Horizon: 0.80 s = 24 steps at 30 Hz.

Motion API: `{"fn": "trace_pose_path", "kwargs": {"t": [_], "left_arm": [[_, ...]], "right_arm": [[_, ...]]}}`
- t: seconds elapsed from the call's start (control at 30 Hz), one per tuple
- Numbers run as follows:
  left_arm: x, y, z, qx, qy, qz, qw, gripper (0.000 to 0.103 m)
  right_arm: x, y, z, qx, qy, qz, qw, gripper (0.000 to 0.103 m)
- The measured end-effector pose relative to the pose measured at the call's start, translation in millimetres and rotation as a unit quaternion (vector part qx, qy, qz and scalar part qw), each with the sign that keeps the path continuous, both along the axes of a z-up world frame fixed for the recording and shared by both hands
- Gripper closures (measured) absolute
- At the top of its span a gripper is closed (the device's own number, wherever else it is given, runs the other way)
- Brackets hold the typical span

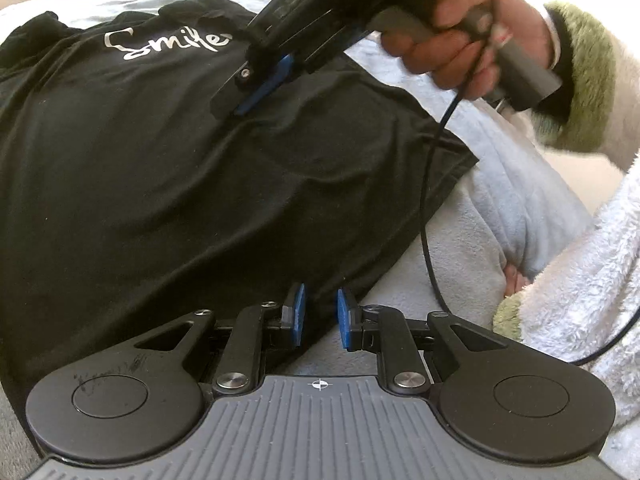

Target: Fold clothes

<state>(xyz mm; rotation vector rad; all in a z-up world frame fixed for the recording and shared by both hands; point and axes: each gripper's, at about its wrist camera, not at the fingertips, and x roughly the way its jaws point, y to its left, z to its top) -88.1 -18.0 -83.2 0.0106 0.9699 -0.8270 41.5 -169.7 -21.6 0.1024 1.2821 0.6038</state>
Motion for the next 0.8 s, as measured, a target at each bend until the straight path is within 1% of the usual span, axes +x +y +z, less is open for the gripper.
{"fn": "trace_pose_path", "kwargs": {"t": [0.07,0.13,0.2,0.23,0.27,0.33,0.5,0.53,0.57,0.63,0.7,0.73,0.77,0.8], "left_arm": [[-1,2,-1,-0.002,0.000,0.000,1.0000,0.086],[-2,2,-2,-0.002,-0.002,-0.001,1.0000,0.086],[-2,1,-4,0.002,-0.007,0.000,1.0000,0.086],[-2,0,-4,0.001,-0.008,-0.001,1.0000,0.086],[-2,0,-4,-0.001,-0.008,-0.001,1.0000,0.086],[-2,1,-4,-0.004,-0.007,0.000,1.0000,0.086],[0,10,-3,-0.018,0.004,0.003,0.9998,0.086],[0,10,-3,-0.020,0.006,0.004,0.9998,0.086],[1,11,-4,-0.021,0.007,0.004,0.9998,0.086],[-1,11,-4,-0.020,0.005,0.003,0.9998,0.086],[-2,11,-5,-0.022,0.003,0.002,0.9998,0.086],[-2,11,-4,-0.022,0.003,0.002,0.9997,0.086],[-1,11,-4,-0.023,0.003,0.002,0.9997,0.086],[-1,11,-4,-0.024,0.003,0.001,0.9997,0.086]], "right_arm": [[-12,20,-6,0.012,0.048,0.062,0.997,0.080],[-10,38,-23,0.001,0.054,0.079,0.995,0.080],[-8,56,-40,-0.012,0.058,0.093,0.994,0.085],[-7,58,-38,-0.007,0.060,0.096,0.994,0.088],[-7,59,-36,-0.001,0.061,0.098,0.993,0.088],[-6,61,-30,0.012,0.064,0.103,0.993,0.085],[-3,66,-17,0.042,0.073,0.115,0.990,0.083],[-9,72,-25,0.043,0.093,0.136,0.985,0.083],[-12,82,-36,0.037,0.102,0.146,0.983,0.083],[-3,95,-51,0.031,0.083,0.135,0.987,0.091],[19,87,-44,0.068,0.058,0.062,0.994,0.091],[29,83,-40,0.088,0.045,0.025,0.995,0.089],[34,80,-32,0.091,0.029,0.020,0.995,0.089],[34,81,-27,0.089,0.030,0.040,0.995,0.088]]}}
